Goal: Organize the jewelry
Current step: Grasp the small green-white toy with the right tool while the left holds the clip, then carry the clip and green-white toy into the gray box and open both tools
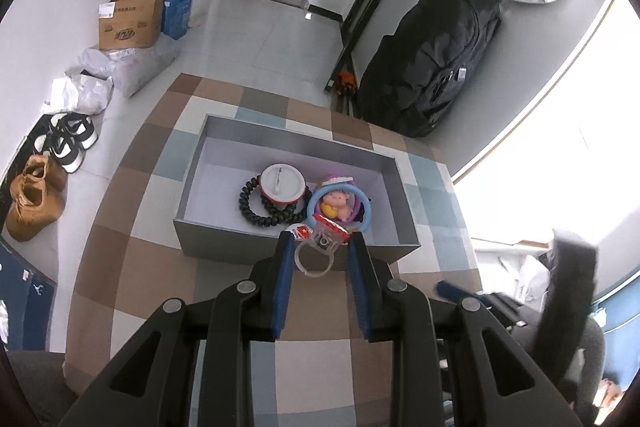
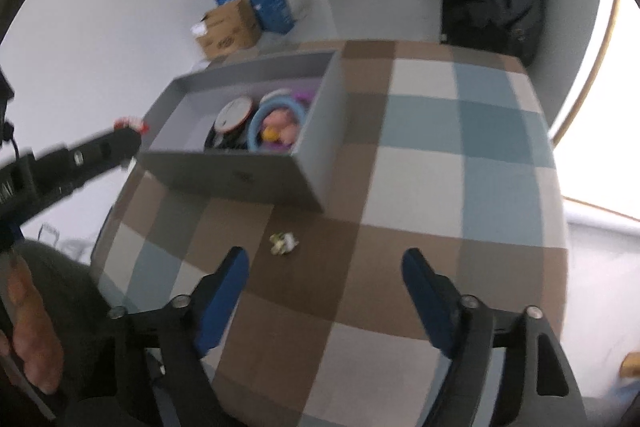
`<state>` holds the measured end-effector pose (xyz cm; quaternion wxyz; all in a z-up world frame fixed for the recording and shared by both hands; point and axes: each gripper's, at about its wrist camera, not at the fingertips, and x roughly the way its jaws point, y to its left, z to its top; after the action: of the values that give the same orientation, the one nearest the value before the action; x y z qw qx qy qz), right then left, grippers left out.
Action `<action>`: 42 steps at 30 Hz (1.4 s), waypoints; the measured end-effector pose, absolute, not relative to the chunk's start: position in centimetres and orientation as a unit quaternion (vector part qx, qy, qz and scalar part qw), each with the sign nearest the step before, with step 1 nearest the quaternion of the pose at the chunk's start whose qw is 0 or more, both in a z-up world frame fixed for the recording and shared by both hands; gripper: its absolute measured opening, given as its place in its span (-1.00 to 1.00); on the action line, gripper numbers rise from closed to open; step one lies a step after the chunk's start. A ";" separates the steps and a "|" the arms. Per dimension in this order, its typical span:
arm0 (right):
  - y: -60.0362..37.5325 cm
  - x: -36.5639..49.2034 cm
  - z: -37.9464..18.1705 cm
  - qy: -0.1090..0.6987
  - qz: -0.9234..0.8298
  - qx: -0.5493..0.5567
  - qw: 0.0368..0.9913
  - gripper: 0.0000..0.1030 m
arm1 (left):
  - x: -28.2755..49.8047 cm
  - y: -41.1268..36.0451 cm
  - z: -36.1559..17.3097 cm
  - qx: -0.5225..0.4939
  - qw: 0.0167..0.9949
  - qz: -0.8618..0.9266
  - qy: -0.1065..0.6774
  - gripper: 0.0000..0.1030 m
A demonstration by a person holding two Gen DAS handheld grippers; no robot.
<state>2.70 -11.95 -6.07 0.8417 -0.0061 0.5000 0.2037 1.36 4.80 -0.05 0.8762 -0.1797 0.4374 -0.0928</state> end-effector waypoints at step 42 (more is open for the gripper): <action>-6.0 1.5 -4.6 0.453 0.275 -0.097 0.842 -0.67 | 1.5 7.4 -0.3 -0.220 0.868 -0.086 0.437 -0.58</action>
<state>1.53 -6.02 -4.63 0.8423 -0.0970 0.4534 0.2748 1.50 7.38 -0.25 0.8681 -0.2200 0.4366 -0.0859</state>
